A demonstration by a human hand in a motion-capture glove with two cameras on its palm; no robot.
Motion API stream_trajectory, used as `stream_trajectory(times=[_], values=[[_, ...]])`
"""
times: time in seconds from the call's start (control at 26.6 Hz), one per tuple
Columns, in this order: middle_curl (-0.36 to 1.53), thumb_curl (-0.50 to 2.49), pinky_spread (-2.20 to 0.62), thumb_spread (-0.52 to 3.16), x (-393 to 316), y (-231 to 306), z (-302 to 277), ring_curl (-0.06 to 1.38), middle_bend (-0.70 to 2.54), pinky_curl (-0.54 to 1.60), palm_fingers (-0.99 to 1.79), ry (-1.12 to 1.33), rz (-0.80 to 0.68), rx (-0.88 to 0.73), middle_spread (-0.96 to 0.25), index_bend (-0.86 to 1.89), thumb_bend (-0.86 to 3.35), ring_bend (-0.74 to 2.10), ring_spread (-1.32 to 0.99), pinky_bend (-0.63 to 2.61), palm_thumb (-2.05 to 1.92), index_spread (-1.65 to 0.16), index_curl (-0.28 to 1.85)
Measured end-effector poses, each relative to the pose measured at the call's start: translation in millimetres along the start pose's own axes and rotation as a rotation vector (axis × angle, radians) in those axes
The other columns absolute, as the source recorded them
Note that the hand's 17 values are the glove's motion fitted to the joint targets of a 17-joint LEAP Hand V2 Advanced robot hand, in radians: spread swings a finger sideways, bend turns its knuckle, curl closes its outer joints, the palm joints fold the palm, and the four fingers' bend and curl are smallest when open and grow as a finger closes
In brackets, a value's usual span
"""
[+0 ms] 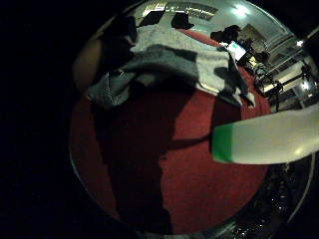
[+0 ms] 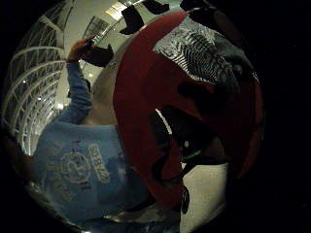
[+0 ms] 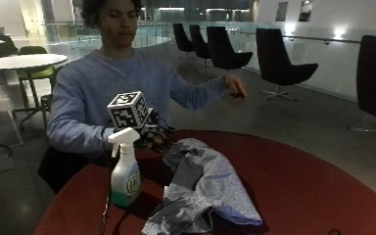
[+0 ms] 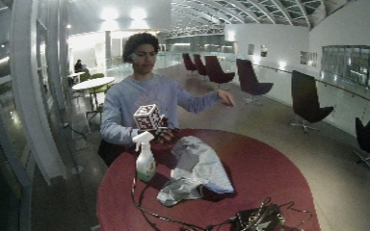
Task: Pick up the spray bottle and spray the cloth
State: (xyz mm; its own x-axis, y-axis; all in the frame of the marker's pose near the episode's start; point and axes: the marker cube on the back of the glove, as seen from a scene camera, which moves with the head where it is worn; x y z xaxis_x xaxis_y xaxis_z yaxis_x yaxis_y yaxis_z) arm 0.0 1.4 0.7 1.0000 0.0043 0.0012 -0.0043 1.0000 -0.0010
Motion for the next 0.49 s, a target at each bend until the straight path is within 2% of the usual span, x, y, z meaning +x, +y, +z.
stream_trajectory(times=[0.23, 0.49], values=[[0.16, 0.11, 0.15, 0.71, 2.3, 2.6, 1.6, 0.14, 0.33, 0.16, 0.58, -0.004, 0.012, 0.001, -0.03, 0.16, 0.25, 0.32, 0.01, 0.36, 0.44, -0.32, 0.13], [0.22, 0.15, 0.18, 0.93, 5.0, 6.3, 1.8, 0.18, 0.32, 0.21, 0.57, -0.009, 0.035, 0.01, -0.04, 0.15, 0.21, 0.32, 0.01, 0.35, 0.47, -0.39, 0.18]])
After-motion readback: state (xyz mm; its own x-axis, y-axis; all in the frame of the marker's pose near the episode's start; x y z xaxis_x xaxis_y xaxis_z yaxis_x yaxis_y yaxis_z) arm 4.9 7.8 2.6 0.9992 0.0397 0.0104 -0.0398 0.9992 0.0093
